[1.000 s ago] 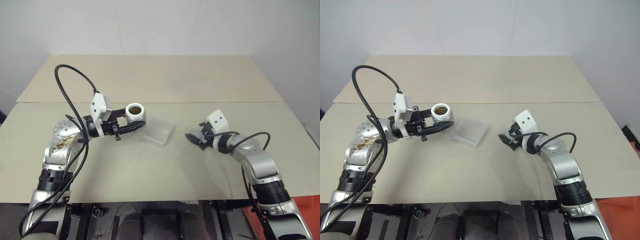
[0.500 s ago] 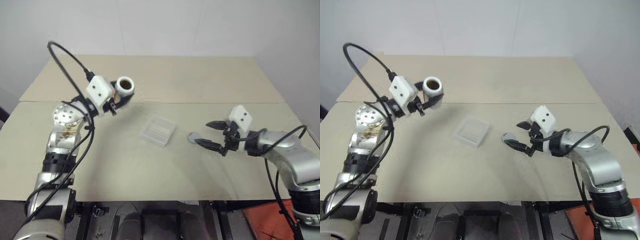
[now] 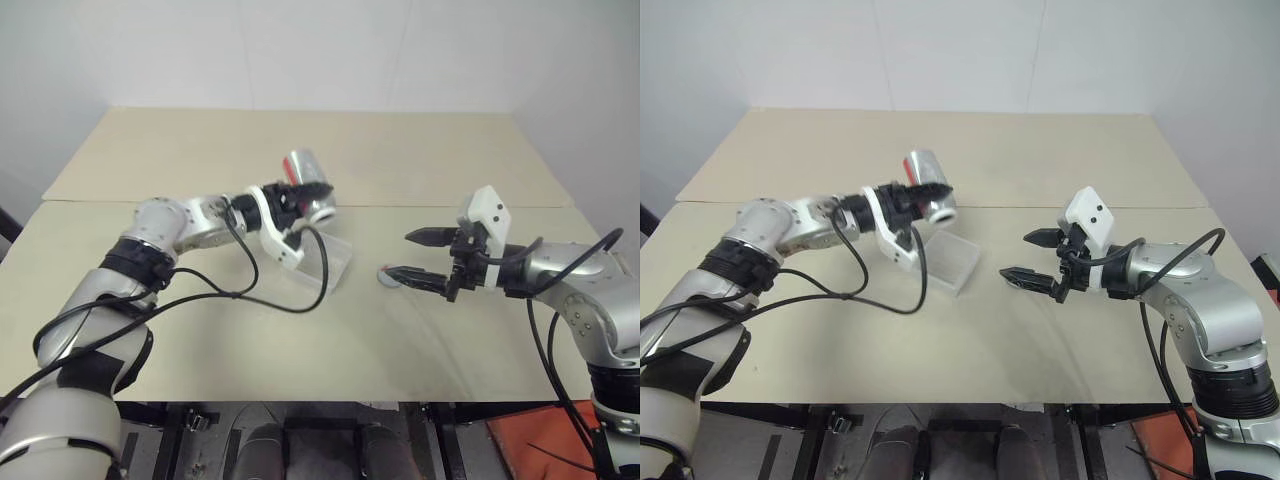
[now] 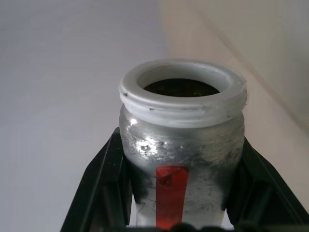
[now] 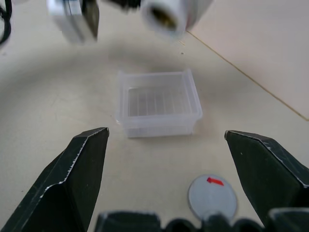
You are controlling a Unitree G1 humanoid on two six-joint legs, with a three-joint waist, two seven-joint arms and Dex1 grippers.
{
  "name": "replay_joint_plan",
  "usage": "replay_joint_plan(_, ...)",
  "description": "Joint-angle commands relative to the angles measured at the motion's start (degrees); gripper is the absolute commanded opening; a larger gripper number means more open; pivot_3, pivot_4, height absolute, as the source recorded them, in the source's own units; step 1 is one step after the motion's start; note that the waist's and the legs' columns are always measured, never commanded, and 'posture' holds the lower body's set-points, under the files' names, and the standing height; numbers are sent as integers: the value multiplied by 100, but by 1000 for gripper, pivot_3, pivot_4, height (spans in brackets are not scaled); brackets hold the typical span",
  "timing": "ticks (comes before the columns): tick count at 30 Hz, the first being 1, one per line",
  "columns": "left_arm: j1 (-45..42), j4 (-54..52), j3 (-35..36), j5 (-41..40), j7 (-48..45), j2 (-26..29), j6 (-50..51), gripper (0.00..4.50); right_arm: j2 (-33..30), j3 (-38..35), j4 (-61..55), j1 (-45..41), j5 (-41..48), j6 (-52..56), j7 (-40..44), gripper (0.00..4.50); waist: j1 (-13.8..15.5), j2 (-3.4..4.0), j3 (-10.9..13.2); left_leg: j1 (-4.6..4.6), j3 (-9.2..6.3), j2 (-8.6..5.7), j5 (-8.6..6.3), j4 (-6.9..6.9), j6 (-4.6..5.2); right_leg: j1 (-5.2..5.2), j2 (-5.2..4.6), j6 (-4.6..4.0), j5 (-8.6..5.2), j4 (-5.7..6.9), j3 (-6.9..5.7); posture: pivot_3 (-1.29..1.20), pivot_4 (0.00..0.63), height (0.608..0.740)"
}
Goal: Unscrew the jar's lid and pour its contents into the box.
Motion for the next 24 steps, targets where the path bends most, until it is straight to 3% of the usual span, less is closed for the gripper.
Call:
replay_joint_plan(1,-135,-102,-330,527,343,57,259,2029,27,-260,-273,-177,174,113,-211,4459,1,0,0,-1,1,0,0,0,0,-1,0,0,0,1,0,0,150,740)
replay_joint_plan(9,-244,-292,-791,1424,1000,19,1181,2029,131,-448,-524,-218,579,410,-542,4459,14,0,0,-5,0,0,0,2,0,-4,-2,0,0,8,0,0,150,740)
replay_joint_plan(15,-206,-517,-854,1459,1215,101,1189,2029,188,-337,-493,-285,624,389,-589,4459,11,-1,0,-7,-1,0,0,2,0,-3,-3,1,1,18,-1,0,150,740)
replay_joint_plan(17,-139,-431,-721,1172,1050,87,1101,2029,211,-302,-469,-292,616,368,-592,4459,11,0,0,-6,-1,0,0,2,0,-4,-3,1,1,18,-1,0,150,740)
replay_joint_plan(24,342,-66,474,-1448,-688,-154,846,2029,242,-267,-412,-251,610,304,-542,4459,-1,1,-1,-5,0,3,0,4,0,-5,-2,0,1,22,-1,0,150,740)
